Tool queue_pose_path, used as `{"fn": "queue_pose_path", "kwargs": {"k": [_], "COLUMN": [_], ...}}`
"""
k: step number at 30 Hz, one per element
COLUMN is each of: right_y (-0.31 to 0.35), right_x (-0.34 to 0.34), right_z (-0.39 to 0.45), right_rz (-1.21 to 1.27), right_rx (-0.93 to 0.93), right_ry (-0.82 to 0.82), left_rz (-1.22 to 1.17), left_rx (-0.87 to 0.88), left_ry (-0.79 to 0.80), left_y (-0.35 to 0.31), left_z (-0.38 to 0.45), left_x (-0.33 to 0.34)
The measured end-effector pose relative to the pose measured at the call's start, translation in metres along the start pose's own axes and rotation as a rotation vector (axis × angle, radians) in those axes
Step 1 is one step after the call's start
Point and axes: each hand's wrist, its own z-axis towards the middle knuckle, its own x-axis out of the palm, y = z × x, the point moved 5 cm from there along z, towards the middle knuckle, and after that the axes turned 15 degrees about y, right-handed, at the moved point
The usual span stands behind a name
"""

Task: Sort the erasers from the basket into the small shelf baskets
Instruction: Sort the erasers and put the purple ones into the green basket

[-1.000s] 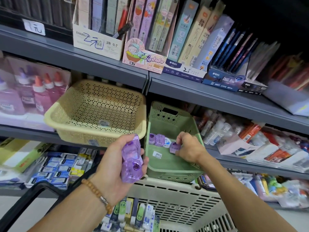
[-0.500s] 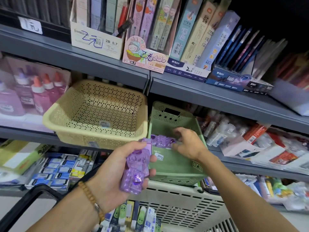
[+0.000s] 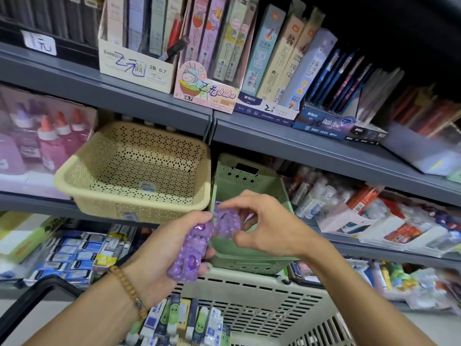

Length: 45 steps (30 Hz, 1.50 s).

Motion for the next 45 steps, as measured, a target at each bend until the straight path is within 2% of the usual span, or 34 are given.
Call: {"fn": "queue_pose_path", "kwargs": {"k": [4, 6, 11, 19, 22, 24, 26, 28, 30, 37, 39, 42, 45], "right_y": [-0.052, -0.077, -0.111, -0.133, -0.118, -0.089, -0.052, -0.011, 0.020, 0.030, 0.017, -0.026, -0.061], "right_x": [-0.025, -0.027, -0.017, 0.000, -0.003, -0.011, -0.012, 0.000, 0.009, 0.016, 0.008, -0.005, 0.006], "right_z": [-0.005, -0.002, 0.020, 0.046, 0.042, 0.037, 0.027, 0.017, 0.006, 0.002, 0.003, 0.010, 0.024], "right_rz": [-0.035, -0.109, -0.327, -0.485, -0.561, -0.519, -0.111, 0.357, 0.488, 0.358, 0.357, 0.295, 0.072], "right_rx": [0.291, 0.413, 0.535, 0.716, 0.691, 0.532, 0.261, -0.014, -0.150, -0.127, -0.125, 0.074, 0.331], "right_ry": [-0.115, -0.120, -0.015, 0.079, 0.082, -0.089, -0.219, -0.085, 0.040, 0.206, 0.137, -0.068, -0.030], "left_rz": [-0.038, -0.057, -0.024, -0.053, -0.067, -0.064, -0.041, 0.003, 0.042, 0.134, 0.097, 0.016, -0.025], "left_rx": [-0.001, -0.006, 0.004, 0.019, 0.018, 0.019, 0.019, 0.011, -0.004, -0.100, -0.103, -0.062, -0.013], "left_ry": [-0.053, -0.058, -0.075, -0.048, -0.050, -0.051, -0.041, -0.022, -0.003, 0.030, -0.014, -0.127, -0.159], "left_y": [0.001, 0.002, 0.000, -0.001, -0.001, -0.001, -0.002, -0.003, -0.003, 0.000, 0.003, 0.002, -0.003], "left_z": [0.000, 0.000, 0.002, 0.002, 0.002, 0.002, 0.002, 0.003, 0.003, 0.002, 0.003, 0.001, -0.002], "left_x": [-0.002, -0.003, -0.008, -0.006, -0.006, -0.007, -0.006, -0.003, -0.003, 0.000, -0.003, -0.013, -0.017]}}
